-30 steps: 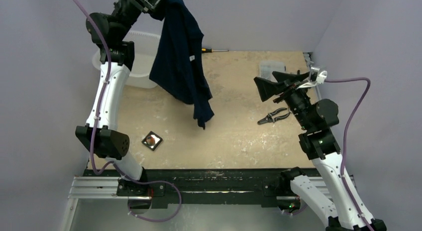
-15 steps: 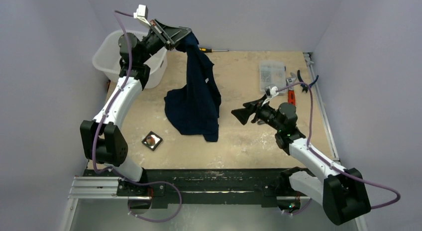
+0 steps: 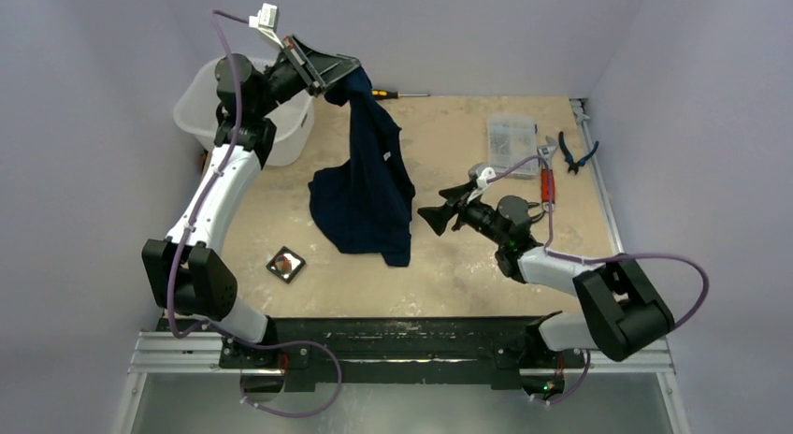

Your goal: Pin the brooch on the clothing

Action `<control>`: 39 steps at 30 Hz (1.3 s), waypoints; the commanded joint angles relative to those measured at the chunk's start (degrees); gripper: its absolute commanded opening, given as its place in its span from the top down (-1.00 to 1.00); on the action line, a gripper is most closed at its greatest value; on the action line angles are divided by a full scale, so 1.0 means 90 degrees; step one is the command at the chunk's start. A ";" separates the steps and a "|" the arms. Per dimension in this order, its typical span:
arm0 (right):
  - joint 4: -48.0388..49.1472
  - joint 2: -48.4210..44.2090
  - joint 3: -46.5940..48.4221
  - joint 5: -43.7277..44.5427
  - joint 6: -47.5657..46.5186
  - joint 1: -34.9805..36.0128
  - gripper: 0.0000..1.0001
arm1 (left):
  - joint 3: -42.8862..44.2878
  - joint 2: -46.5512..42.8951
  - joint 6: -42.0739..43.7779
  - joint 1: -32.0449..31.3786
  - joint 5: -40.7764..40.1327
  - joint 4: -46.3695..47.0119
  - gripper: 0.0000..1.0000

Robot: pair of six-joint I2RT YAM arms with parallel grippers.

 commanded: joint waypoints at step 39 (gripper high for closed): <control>0.1906 0.3991 0.1916 0.0097 -0.0294 0.0165 -0.16 | 0.0743 -0.0445 0.0676 0.0030 0.0368 -0.0811 1.00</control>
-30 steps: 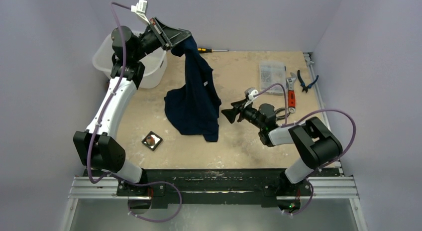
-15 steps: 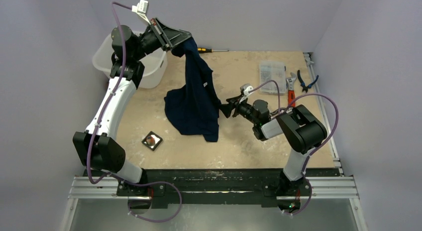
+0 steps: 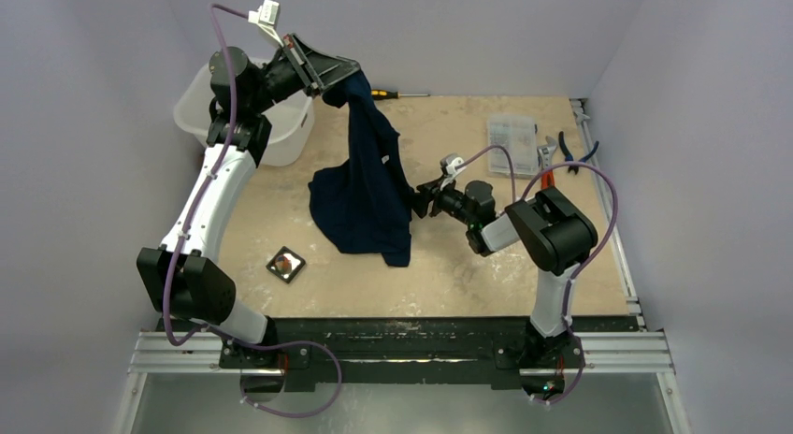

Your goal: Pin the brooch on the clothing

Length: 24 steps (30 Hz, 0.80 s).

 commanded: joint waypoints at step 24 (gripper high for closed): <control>-0.2821 -0.2276 0.0819 0.0607 -0.0273 0.0151 1.00 | 0.0449 -0.0724 0.0761 0.0106 -0.0301 -0.0858 1.00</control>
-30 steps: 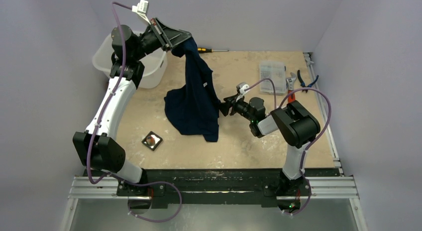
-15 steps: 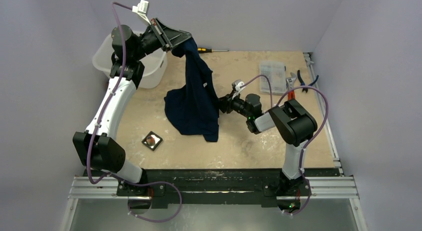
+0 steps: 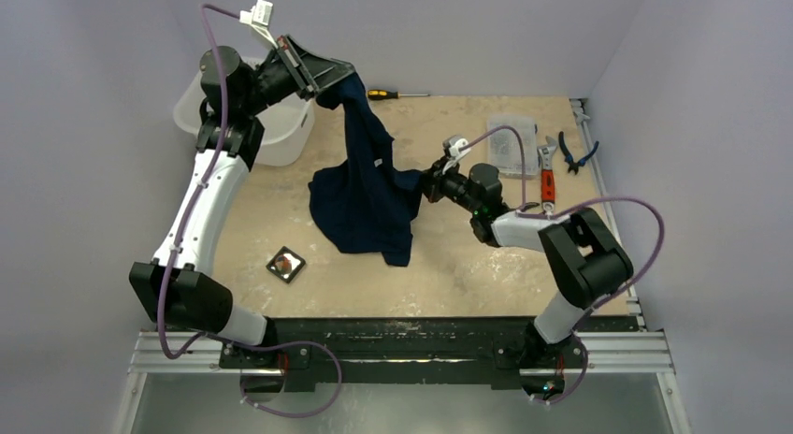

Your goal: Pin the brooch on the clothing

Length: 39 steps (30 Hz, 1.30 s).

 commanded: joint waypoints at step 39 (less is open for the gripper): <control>-0.6978 -0.5359 0.5418 0.2190 -0.1482 0.0033 1.00 | 0.1329 -0.2783 0.1230 0.0121 -0.2848 -0.2592 1.00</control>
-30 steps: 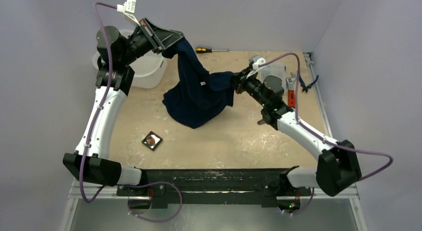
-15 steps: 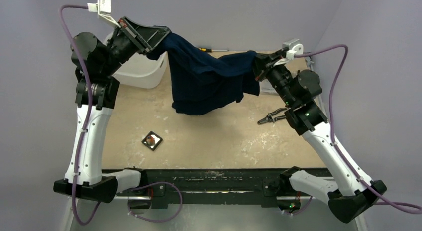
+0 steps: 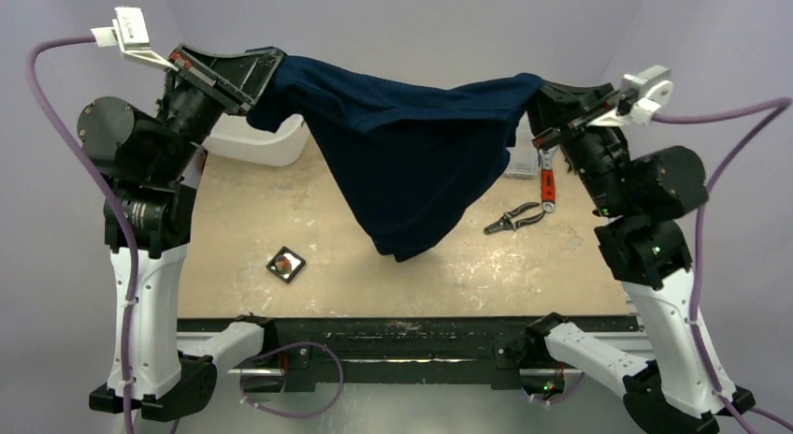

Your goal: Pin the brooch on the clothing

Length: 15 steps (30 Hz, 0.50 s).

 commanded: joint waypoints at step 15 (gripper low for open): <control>-0.1106 -0.0927 0.0959 -0.0043 -0.0523 0.0015 1.00 | 0.0947 -0.0649 -0.0039 0.0045 0.0144 -0.0696 1.00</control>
